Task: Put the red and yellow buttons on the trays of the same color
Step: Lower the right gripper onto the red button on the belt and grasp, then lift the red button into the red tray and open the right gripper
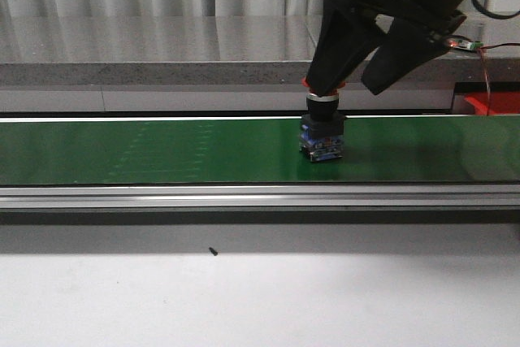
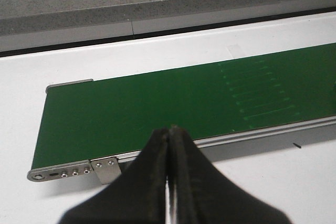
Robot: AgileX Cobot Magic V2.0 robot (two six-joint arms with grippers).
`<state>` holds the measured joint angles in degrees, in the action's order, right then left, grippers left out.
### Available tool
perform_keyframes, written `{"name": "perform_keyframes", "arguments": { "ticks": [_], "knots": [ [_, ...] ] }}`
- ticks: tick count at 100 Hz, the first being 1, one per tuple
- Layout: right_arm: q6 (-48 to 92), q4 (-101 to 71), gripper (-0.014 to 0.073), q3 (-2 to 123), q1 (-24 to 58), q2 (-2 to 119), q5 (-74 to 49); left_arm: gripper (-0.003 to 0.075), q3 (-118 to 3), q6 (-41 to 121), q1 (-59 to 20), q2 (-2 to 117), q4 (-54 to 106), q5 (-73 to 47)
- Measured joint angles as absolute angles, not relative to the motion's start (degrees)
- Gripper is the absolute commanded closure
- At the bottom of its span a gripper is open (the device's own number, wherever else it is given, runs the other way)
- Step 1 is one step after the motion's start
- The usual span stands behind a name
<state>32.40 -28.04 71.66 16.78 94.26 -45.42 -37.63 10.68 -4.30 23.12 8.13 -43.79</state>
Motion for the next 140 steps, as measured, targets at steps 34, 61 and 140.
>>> {"name": "perform_keyframes", "arguments": {
  "ticks": [34,61,140],
  "knots": [
    [32.48,-28.04,0.0239,76.37,17.19,101.53,-45.12,0.0739,-37.63,10.68,-4.3,23.12,8.13,-43.79],
    [32.48,-28.04,0.0504,76.49,17.19,101.73,-44.36,0.0739,-37.63,10.68,-4.3,23.12,8.13,-43.79],
    [32.38,-28.04,0.0505,75.41,-10.81,90.48,-43.1,0.0739,-37.63,10.68,-4.3,23.12,8.13,-43.79]
  ]
}}
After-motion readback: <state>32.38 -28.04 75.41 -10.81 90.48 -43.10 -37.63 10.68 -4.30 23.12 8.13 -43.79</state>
